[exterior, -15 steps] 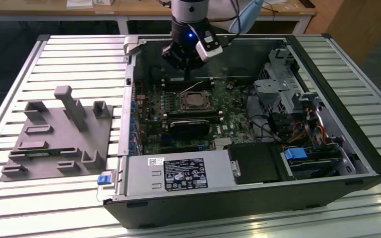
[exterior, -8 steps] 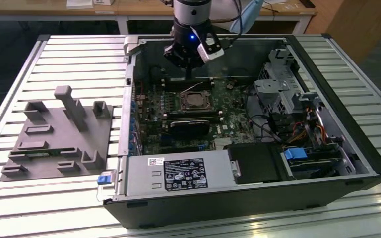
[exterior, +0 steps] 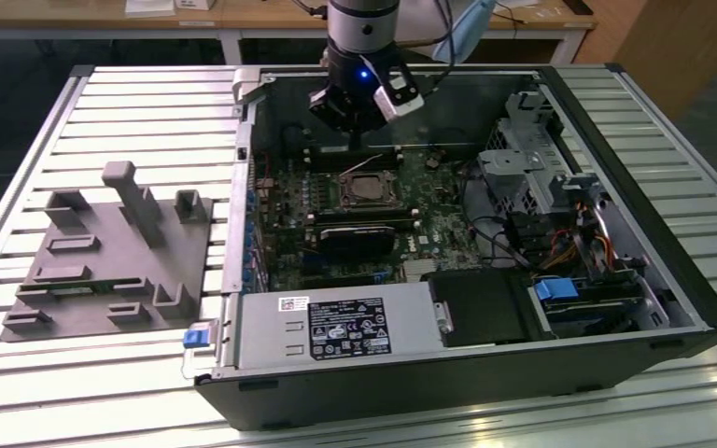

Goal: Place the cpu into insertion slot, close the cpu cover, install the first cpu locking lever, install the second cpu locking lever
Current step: 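Install the first cpu locking lever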

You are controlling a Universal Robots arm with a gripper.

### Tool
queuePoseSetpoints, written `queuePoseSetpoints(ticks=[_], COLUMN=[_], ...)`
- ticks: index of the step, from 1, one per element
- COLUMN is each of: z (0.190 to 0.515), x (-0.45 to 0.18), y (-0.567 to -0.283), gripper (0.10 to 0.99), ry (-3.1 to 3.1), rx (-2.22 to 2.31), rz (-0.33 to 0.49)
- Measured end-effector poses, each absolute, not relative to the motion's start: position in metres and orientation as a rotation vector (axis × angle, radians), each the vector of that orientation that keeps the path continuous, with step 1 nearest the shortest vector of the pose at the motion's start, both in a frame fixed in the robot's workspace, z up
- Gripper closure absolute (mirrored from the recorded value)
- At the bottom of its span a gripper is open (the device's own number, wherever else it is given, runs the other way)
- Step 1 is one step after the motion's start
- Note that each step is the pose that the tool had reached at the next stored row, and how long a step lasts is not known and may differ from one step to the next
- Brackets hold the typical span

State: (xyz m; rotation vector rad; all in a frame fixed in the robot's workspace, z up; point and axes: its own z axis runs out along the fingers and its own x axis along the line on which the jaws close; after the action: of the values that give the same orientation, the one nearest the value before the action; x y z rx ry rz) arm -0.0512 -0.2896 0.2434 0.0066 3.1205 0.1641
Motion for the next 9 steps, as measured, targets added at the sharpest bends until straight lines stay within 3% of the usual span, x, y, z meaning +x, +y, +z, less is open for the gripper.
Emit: queuePoseSetpoints(ticks=[9], z=[0.2366], x=[-0.0464], y=[-0.2902], gripper=[0.980], ry=[3.120], rx=[0.009], rz=[0.164])
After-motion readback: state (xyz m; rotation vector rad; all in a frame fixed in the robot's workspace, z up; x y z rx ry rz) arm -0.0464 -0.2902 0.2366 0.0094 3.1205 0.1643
